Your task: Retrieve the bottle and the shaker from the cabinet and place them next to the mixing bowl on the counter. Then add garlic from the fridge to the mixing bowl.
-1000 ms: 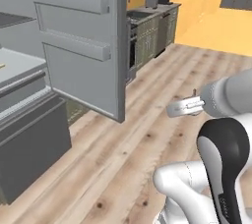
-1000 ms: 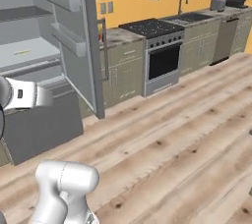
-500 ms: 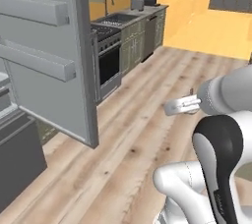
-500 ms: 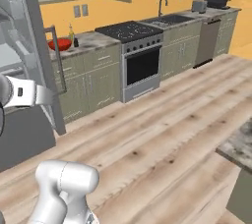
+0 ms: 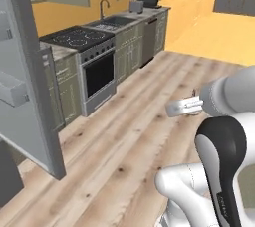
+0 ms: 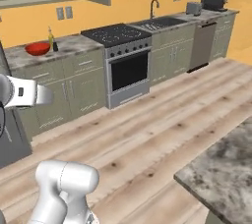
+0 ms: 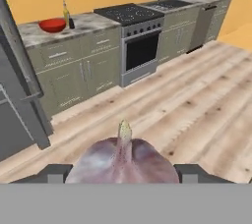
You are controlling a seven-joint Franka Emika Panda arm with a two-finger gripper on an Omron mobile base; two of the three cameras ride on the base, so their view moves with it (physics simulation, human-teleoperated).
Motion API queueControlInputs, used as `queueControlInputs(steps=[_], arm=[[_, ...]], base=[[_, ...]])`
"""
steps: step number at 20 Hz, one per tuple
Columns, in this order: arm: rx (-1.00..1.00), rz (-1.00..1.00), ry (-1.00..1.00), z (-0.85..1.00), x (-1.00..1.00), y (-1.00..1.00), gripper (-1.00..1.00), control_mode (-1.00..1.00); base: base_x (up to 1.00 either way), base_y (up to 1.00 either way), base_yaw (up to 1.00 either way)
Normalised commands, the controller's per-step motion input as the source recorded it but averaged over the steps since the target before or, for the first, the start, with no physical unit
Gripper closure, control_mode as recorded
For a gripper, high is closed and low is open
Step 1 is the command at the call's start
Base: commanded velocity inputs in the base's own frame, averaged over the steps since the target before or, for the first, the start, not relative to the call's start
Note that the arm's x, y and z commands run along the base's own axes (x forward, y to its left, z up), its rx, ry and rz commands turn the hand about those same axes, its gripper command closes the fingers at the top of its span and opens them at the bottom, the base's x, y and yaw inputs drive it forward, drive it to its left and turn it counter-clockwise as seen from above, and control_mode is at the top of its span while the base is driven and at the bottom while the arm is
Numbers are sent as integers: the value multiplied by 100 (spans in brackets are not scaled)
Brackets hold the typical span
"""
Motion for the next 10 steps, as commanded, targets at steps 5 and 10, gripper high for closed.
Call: queueControlInputs(steps=[5, 10], arm=[[0, 0, 0, 0, 0, 0, 100, 100], [0, 0, 0, 0, 0, 0, 100, 100]], base=[[99, -30, 26], [89, -9, 33]])
